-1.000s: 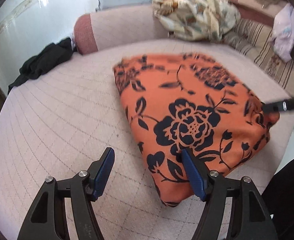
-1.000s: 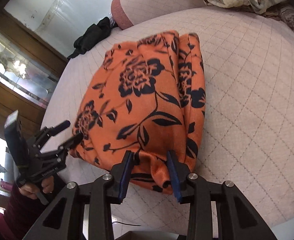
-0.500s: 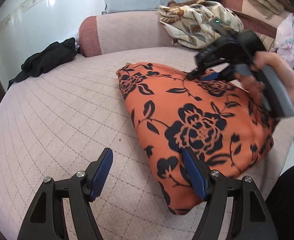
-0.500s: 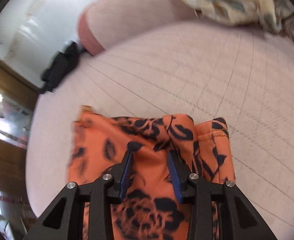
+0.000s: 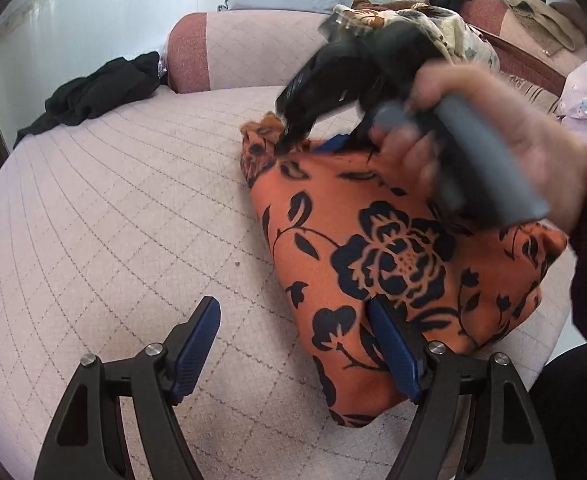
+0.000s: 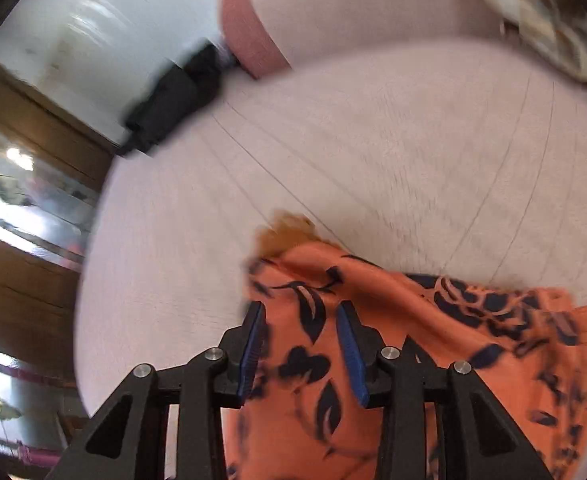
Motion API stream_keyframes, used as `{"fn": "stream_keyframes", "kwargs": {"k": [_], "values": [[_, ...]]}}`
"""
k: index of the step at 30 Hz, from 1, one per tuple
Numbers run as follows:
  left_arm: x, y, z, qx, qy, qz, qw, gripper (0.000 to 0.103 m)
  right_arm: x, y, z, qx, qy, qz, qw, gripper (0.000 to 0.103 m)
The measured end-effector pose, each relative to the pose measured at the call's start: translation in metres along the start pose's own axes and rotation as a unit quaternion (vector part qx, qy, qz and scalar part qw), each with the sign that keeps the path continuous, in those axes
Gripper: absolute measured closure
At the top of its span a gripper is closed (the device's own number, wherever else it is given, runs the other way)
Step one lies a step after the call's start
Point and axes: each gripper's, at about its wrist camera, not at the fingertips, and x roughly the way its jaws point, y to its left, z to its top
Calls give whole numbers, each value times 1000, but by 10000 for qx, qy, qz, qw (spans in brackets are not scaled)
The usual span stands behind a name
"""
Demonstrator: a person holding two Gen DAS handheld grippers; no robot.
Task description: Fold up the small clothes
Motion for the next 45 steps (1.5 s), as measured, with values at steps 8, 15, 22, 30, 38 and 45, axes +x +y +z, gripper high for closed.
{"fn": "stream_keyframes", "kwargs": {"k": [8, 15, 22, 30, 38, 45], "values": [[-11, -5, -5, 51, -178, 67, 9998, 25, -51, -13, -44, 61, -470, 309, 9984, 62], [-26, -10, -9, 116, -416, 149, 9990, 25, -150, -50, -127, -24, -1086, 224, 9938, 62], [-20, -17, -20, 411, -397, 465, 9973, 19, -125, -101, -211, 707, -932, -424, 9922, 61], [-72, -14, -20, 516, -871, 798, 9917, 19, -156, -99, -223, 783, -1732, 26, 9818, 61], [-113, -3, 0, 103, -1197, 1278, 9845, 19, -186, -110, -235, 891, -2777, 687, 9541, 56], [-123, -4, 9, -67, -1233, 1482, 9812, 19, -189, -125, -231, 1086, -2821, 1125, 9465, 49]]}}
